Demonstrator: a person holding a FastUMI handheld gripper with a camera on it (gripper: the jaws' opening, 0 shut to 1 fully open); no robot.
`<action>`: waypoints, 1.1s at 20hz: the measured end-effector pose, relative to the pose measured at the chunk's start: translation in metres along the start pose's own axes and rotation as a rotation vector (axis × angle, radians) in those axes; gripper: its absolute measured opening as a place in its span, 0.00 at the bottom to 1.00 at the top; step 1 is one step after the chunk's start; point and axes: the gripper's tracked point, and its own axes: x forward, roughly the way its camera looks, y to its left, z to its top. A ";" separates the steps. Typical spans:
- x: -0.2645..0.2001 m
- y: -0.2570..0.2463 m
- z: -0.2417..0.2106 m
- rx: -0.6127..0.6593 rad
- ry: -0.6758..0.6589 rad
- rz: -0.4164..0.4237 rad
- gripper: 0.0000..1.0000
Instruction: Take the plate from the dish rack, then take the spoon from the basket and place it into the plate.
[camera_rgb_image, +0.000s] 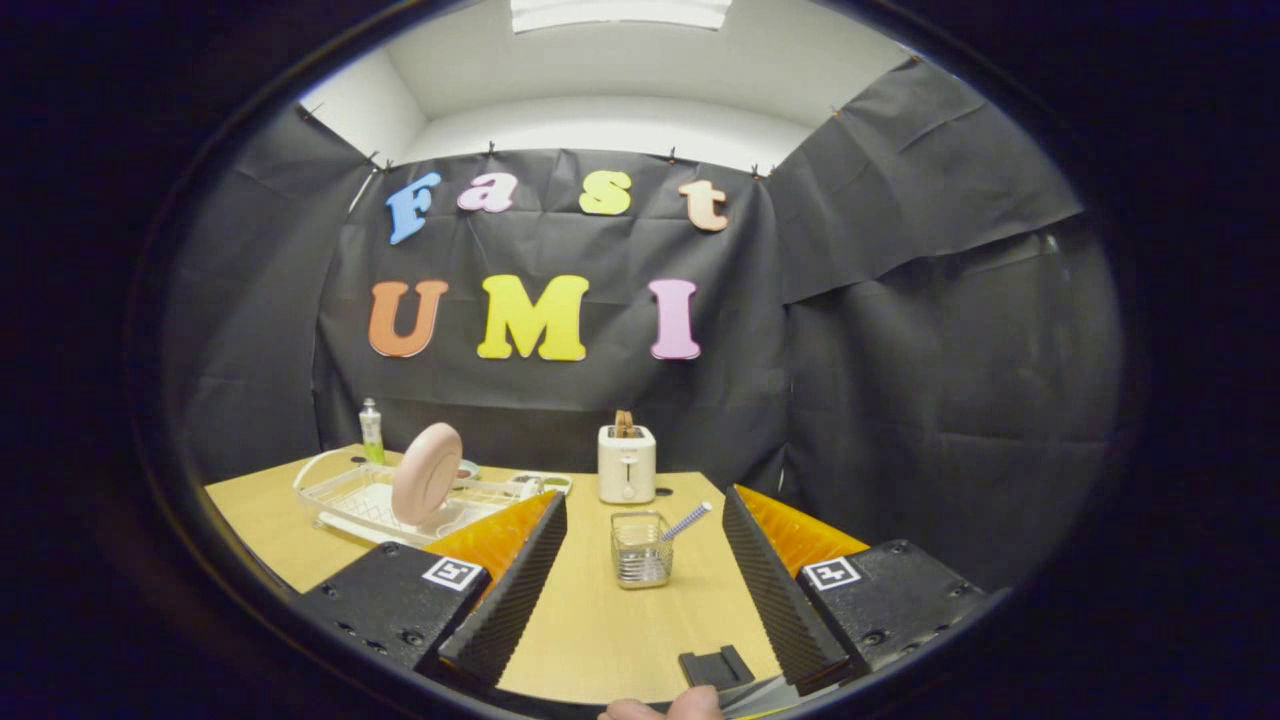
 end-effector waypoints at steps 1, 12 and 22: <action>0.005 0.009 0.009 -0.001 0.003 0.023 1.00; 0.094 0.166 0.099 -0.141 0.164 0.339 1.00; 0.208 0.267 0.061 -0.181 0.588 0.403 1.00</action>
